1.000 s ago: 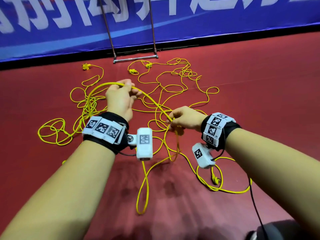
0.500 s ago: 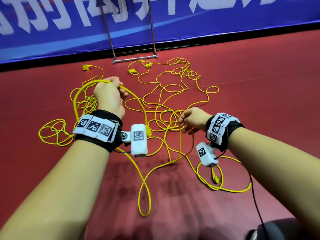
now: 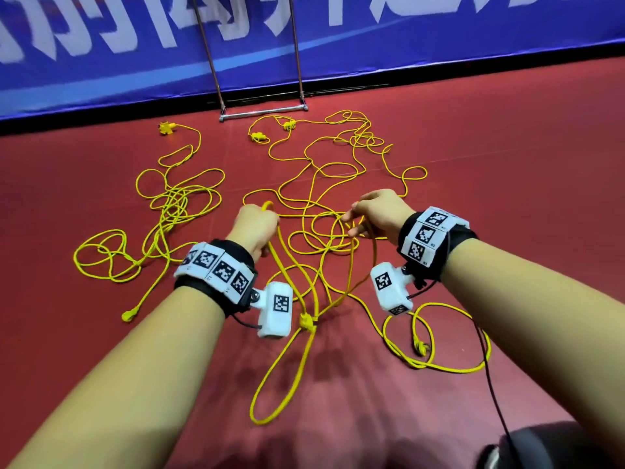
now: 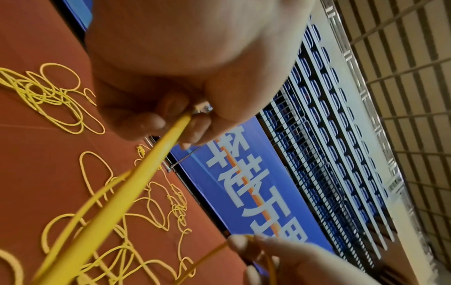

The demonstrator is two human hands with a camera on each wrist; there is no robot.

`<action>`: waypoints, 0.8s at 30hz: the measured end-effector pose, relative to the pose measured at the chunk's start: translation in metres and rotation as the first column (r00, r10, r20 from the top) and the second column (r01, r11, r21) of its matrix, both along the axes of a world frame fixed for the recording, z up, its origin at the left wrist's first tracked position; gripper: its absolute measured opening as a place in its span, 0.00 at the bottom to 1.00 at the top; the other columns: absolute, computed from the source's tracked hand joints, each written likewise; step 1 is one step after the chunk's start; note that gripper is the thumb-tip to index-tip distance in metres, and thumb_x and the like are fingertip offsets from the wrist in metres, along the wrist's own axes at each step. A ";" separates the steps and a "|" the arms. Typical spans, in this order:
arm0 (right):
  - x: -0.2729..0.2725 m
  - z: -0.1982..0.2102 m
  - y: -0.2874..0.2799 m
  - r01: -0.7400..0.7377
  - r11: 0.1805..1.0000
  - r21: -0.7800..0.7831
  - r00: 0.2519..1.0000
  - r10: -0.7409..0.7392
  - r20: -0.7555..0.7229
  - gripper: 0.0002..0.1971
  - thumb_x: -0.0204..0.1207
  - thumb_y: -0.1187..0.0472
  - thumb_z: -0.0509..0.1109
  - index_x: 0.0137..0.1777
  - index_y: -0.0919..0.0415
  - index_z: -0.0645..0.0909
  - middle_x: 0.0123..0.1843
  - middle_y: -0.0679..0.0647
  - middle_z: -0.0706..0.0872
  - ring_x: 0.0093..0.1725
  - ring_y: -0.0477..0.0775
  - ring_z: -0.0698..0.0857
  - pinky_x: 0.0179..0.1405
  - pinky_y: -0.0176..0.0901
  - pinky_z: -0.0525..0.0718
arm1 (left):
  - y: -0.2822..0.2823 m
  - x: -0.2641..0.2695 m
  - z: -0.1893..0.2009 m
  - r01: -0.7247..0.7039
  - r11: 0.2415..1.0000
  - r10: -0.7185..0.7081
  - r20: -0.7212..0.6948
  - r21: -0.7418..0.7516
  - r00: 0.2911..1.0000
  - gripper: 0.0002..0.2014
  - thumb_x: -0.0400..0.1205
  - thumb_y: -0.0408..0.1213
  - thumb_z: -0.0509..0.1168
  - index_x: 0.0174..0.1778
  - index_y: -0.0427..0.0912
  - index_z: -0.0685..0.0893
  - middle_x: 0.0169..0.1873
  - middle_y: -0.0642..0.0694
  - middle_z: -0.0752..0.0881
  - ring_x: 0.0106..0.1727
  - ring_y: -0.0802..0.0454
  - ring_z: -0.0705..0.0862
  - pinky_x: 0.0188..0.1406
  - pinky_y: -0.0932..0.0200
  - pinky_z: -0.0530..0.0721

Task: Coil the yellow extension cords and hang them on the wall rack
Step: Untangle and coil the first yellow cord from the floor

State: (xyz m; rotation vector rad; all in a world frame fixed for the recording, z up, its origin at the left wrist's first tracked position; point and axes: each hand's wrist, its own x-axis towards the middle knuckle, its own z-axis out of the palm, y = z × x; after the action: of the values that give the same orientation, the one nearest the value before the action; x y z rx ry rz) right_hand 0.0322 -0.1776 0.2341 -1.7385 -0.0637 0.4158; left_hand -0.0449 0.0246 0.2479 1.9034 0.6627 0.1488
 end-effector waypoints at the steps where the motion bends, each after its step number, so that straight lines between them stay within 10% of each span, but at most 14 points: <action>1: 0.000 -0.001 -0.002 0.001 1.000 -0.015 1.000 -0.001 -0.003 0.08 0.84 0.71 0.58 0.62 0.68 0.69 0.40 0.58 0.88 0.21 0.53 0.86 0.18 0.34 0.76 | -0.003 -0.001 -0.005 0.032 0.999 -0.031 -0.042 0.029 0.999 0.09 0.77 0.28 0.62 0.33 0.42 0.74 0.29 0.43 0.73 0.25 0.50 0.69 0.25 0.62 0.70; 6: 0.006 -0.006 -0.005 -0.077 0.947 -0.311 0.968 0.146 0.202 0.11 0.82 0.76 0.58 0.58 0.68 0.80 0.36 0.56 0.88 0.26 0.49 0.83 0.25 0.38 0.82 | -0.025 -0.013 -0.030 0.258 0.964 -0.230 -0.295 0.059 0.927 0.12 0.82 0.28 0.60 0.31 0.36 0.74 0.18 0.43 0.75 0.15 0.50 0.67 0.17 0.65 0.72; 10: 0.005 0.003 -0.005 -0.006 0.611 -0.792 0.798 0.480 0.364 0.10 0.83 0.56 0.68 0.60 0.47 0.87 0.50 0.51 0.79 0.53 0.54 0.79 0.54 0.50 0.79 | -0.039 -0.021 -0.048 0.426 0.905 -0.385 -0.464 -0.018 0.798 0.09 0.84 0.28 0.59 0.37 0.36 0.76 0.20 0.42 0.82 0.14 0.51 0.69 0.26 0.64 0.71; 15: 0.000 0.007 0.006 -0.044 0.574 -0.817 0.670 0.624 0.402 0.12 0.83 0.62 0.67 0.62 0.51 0.87 0.50 0.55 0.75 0.54 0.64 0.82 0.52 0.50 0.80 | -0.047 -0.028 -0.052 0.598 0.799 -0.509 -0.598 -0.060 0.620 0.06 0.83 0.31 0.63 0.41 0.37 0.81 0.36 0.41 0.88 0.19 0.51 0.76 0.23 0.65 0.74; 24: -0.018 0.032 0.025 -0.140 0.733 -0.665 0.559 0.613 0.558 0.03 0.72 0.65 0.73 0.44 0.61 0.87 0.40 0.48 0.76 0.41 0.50 0.77 0.41 0.36 0.68 | -0.037 -0.005 -0.038 0.387 0.885 -0.377 -0.089 0.257 0.922 0.17 0.73 0.42 0.76 0.54 0.47 0.79 0.43 0.49 0.84 0.43 0.47 0.82 0.45 0.52 0.80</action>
State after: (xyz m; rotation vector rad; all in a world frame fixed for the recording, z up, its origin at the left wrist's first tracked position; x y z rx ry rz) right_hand 0.0140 -0.1528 0.2657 -2.3953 -1.0868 -0.0318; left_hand -0.0496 -0.0128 0.2103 2.2685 0.2859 -0.0524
